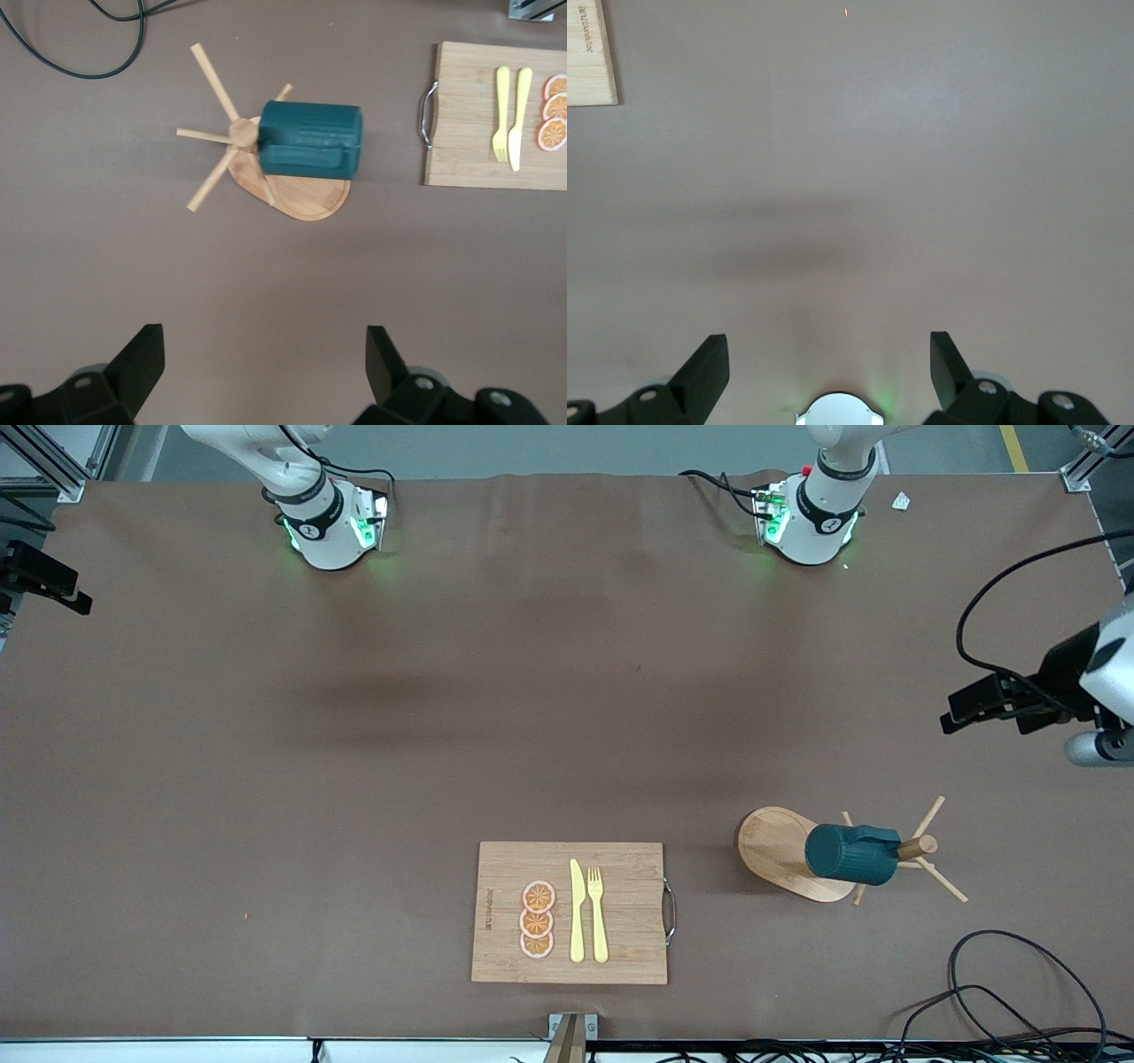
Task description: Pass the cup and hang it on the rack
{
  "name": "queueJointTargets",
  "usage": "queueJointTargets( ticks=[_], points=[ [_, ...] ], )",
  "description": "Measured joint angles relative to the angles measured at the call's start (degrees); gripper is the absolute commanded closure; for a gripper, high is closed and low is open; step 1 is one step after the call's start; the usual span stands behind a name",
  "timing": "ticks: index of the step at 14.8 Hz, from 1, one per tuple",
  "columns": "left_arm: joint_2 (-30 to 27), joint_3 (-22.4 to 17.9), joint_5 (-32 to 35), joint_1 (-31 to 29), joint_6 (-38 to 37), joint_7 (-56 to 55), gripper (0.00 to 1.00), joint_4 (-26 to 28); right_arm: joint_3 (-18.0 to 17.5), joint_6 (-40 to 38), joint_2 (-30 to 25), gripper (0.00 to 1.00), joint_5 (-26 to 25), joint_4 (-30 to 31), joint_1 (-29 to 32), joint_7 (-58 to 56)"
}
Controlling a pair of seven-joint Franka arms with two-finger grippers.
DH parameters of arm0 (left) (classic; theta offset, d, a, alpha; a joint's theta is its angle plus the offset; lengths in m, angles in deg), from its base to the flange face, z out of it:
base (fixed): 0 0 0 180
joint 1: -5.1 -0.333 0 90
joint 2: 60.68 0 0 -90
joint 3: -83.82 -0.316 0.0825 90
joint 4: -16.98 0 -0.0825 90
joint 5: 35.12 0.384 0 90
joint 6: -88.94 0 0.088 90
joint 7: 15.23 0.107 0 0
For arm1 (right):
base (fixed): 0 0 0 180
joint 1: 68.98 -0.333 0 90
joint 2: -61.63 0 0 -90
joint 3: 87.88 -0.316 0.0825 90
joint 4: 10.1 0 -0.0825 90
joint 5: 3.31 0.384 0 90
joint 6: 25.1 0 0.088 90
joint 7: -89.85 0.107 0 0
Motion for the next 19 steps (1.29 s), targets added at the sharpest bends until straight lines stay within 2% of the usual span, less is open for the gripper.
queueJointTargets(
  ticks=[4, 9, 11, 15, 19],
  points=[
    [-4.09, -5.95, 0.00, 7.51, -0.65, -2.95, 0.00, 1.66, 0.02, 0.00, 0.00, 0.00, -0.02, 0.00, 0.01, 0.00],
    [-9.00, -16.99, -0.92, 16.99, -0.73, -5.05, 0.00, 8.06, 0.07, 0.00, 0.00, 0.00, -0.04, 0.00, 0.05, 0.00],
    [-11.07, -20.09, -1.23, 19.24, -0.31, -5.05, 0.00, 10.85, 0.07, 0.00, 0.00, 0.00, -0.04, 0.00, 0.05, 0.00],
    [-15.36, -22.08, -1.29, 21.34, 1.67, -5.06, 0.00, 16.34, 0.06, 0.00, 0.00, 0.00, -0.04, 0.00, 0.05, -0.01],
    [-16.95, -23.02, -1.29, 23.52, 1.80, -5.24, 0.00, 17.58, 0.06, 0.00, 0.00, 0.00, -0.04, 0.01, 0.05, -0.01]
  ],
)
